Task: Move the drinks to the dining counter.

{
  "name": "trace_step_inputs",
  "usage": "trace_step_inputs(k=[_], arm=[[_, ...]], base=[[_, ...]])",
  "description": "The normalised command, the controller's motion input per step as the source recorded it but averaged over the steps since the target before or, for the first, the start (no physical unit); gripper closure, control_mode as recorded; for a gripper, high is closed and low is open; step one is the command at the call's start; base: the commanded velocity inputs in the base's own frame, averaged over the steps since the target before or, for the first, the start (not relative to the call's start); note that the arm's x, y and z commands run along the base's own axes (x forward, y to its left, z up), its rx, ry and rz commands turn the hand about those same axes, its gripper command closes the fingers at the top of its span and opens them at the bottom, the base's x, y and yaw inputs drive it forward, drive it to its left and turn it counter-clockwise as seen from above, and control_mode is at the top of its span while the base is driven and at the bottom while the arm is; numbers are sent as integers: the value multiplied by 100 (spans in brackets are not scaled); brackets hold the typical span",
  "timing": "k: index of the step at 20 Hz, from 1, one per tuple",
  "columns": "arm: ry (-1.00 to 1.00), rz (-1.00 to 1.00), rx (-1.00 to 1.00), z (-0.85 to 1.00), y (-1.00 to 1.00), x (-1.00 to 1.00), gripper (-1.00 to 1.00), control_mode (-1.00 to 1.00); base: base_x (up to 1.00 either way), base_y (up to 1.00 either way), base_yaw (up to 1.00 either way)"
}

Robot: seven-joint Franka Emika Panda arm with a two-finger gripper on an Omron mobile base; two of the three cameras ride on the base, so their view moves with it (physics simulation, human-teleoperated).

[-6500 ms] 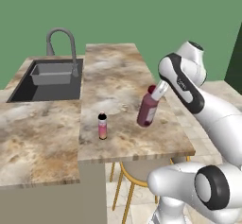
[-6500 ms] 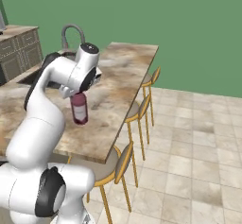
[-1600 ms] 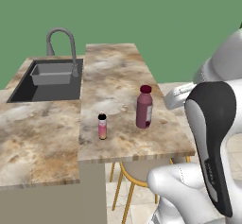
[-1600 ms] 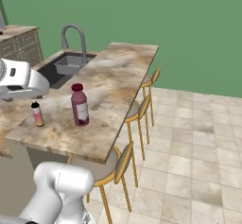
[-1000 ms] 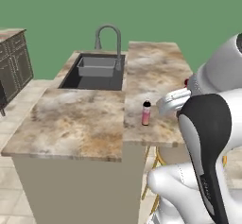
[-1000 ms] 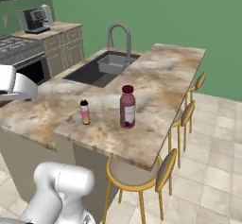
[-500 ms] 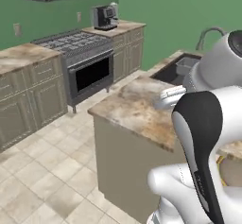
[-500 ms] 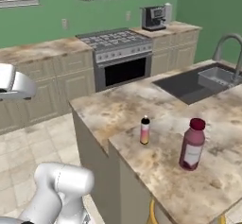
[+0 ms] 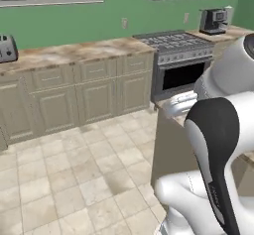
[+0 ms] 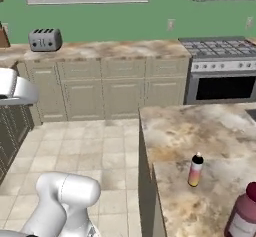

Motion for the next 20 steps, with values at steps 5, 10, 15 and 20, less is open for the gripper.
trace_step_inputs(k=[5, 10, 15, 20], arm=[[0, 0, 0, 0, 0, 0, -100, 100], [0, 0, 0, 0, 0, 0, -100, 100], [0, 0, 0, 0, 0, 0, -100, 100], [0, 0, 0, 0, 0, 0, -100, 100]], base=[[49, 31, 59], [66, 71, 52], [66, 77, 55], [64, 39, 66]])
